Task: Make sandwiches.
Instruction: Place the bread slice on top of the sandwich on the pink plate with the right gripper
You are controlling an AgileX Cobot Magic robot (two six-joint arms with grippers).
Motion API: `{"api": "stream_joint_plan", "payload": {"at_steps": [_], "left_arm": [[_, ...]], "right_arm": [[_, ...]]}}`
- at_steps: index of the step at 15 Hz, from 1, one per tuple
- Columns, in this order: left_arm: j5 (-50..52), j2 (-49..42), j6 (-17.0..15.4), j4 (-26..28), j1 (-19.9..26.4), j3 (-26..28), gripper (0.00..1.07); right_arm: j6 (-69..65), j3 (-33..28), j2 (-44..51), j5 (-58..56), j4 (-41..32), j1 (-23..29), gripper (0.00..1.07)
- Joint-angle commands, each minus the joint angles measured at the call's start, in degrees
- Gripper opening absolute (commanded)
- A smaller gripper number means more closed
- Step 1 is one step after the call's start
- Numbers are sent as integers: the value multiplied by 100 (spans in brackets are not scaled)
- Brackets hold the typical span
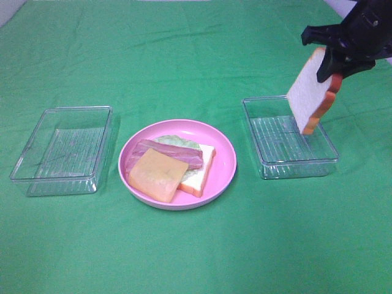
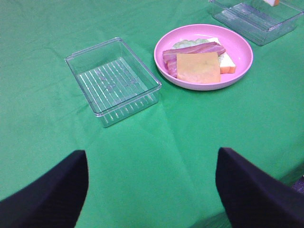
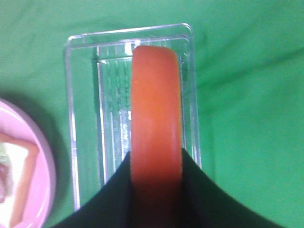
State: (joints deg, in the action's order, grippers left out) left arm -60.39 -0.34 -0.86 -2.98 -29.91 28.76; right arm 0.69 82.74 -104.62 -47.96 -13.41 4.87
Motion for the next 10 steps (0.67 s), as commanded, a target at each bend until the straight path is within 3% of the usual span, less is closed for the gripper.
{"api": "stream_joint_plan", "payload": {"at_steps": [1,4,5,10], "left_arm": [[52,-109,-11,52,-11,-23,72],[52,-109,-11,52,-11,-23,72],[52,-109,-11,52,-11,-23,72],[52,-109,-11,52,-11,-23,72]], "right_arm": [[201,-23,384,-11,-453,-11,0],[728,-23,613,-115,-1484,-6,0],[1306,-40,607,-350,-2447,40,0],[1896,-584,590,80,-3908,1129,0]]}}
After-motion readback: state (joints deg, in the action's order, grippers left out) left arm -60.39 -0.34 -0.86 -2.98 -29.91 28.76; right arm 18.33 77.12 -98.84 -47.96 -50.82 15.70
